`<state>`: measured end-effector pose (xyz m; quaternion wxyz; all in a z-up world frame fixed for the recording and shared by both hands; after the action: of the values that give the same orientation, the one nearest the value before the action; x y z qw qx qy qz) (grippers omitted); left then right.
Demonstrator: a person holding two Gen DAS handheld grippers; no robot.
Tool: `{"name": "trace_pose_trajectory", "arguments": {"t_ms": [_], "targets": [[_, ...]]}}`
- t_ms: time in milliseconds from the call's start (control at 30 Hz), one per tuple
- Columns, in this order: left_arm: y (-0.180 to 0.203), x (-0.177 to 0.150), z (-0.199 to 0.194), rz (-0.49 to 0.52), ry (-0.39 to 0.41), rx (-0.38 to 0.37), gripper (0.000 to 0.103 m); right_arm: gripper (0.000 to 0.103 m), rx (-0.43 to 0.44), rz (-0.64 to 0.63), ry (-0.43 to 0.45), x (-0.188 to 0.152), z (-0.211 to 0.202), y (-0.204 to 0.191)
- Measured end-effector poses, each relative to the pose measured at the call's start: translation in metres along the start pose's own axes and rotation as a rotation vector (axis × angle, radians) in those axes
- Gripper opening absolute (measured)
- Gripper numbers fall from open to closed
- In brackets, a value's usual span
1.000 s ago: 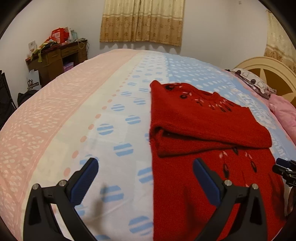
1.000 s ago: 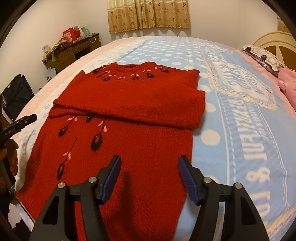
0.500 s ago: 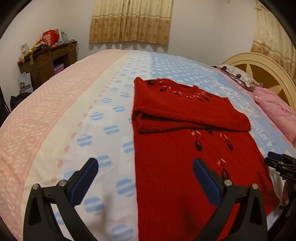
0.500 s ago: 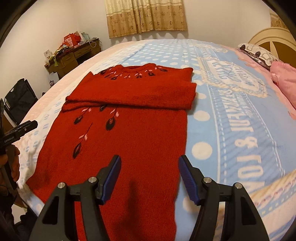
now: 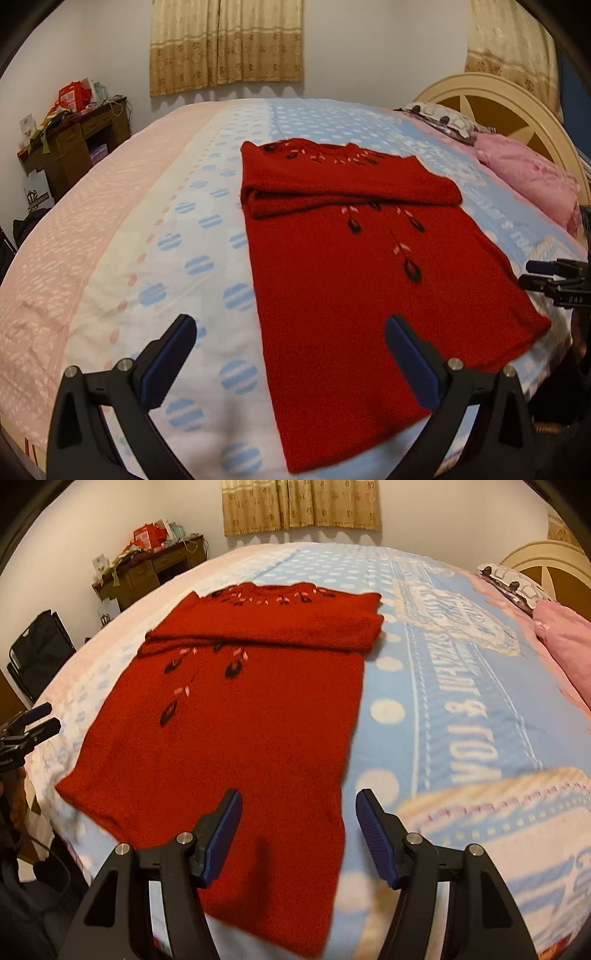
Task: Fold small clothes
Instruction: 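Grasp the red sweater hem with both grippers side by side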
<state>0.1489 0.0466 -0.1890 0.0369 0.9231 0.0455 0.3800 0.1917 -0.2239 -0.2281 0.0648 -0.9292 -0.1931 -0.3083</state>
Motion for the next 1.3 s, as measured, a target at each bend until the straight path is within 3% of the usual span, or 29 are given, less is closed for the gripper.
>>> {"name": "trace_pose_trajectory", "arguments": {"t_ms": [233,367,567,600,667,733,833,933,1000,1067,1100,1167,1233,1300], "targets": [[-0.007,-0.040,0.001,-0.018,-0.069,-0.002,0.103,0.065,0.005,0.047,-0.040,-0.035,-0.012,0.007],[-0.007,-0.061,0.000,-0.056,-0.117,-0.039,0.095,0.063,0.033,0.075,-0.058,-0.056,-0.014,0.006],[-0.001,-0.071,0.000,-0.078,-0.148,-0.083,0.090,0.056,0.051,0.112,-0.039,-0.070,-0.018,0.009],[0.000,-0.074,0.002,-0.091,-0.163,-0.101,0.087,0.055,0.060,0.128,-0.035,-0.070,-0.019,0.010],[0.003,-0.079,0.004,-0.104,-0.190,-0.129,0.067,0.051,0.095,0.162,-0.028,-0.069,-0.020,0.010],[0.003,-0.083,0.007,-0.122,-0.210,-0.142,0.066,0.050,0.149,0.201,-0.017,-0.068,-0.020,0.008],[0.001,-0.083,0.006,-0.138,-0.213,-0.146,0.067,0.045,0.139,0.200,-0.011,-0.068,-0.019,0.007],[0.000,-0.083,0.005,-0.150,-0.216,-0.150,0.068,0.029,0.154,0.197,-0.012,-0.068,-0.019,0.002],[0.000,-0.083,0.005,-0.150,-0.220,-0.156,0.068,0.027,0.150,0.188,-0.014,-0.069,-0.019,0.000],[0.000,-0.083,0.005,-0.152,-0.228,-0.170,0.065,0.016,0.148,0.183,-0.012,-0.069,-0.019,0.000],[0.000,-0.084,0.004,-0.156,-0.232,-0.177,0.063,0.014,0.155,0.188,-0.009,-0.069,-0.019,0.000],[-0.001,-0.084,0.002,-0.159,-0.239,-0.181,0.043,0.012,0.178,0.207,-0.004,-0.069,-0.018,0.001],[-0.004,-0.085,0.001,-0.171,-0.249,-0.189,0.032,0.011,0.186,0.213,0.000,-0.068,-0.018,0.002],[-0.005,-0.087,0.000,-0.188,-0.256,-0.197,0.032,0.011,0.188,0.214,0.001,-0.069,-0.018,0.001]]}}
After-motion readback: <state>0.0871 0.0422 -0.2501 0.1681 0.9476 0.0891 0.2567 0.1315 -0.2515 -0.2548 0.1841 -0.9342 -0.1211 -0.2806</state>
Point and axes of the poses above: each gripper's, at about its wrist camera, not at the fingertips, and z roughly the way its jaws point, y to its right, x to its top, the point moved 10 cm from there along z, roughly the way its jaws point, and after that the axes turned 4 degrees about -z, right-handed, at the moved point
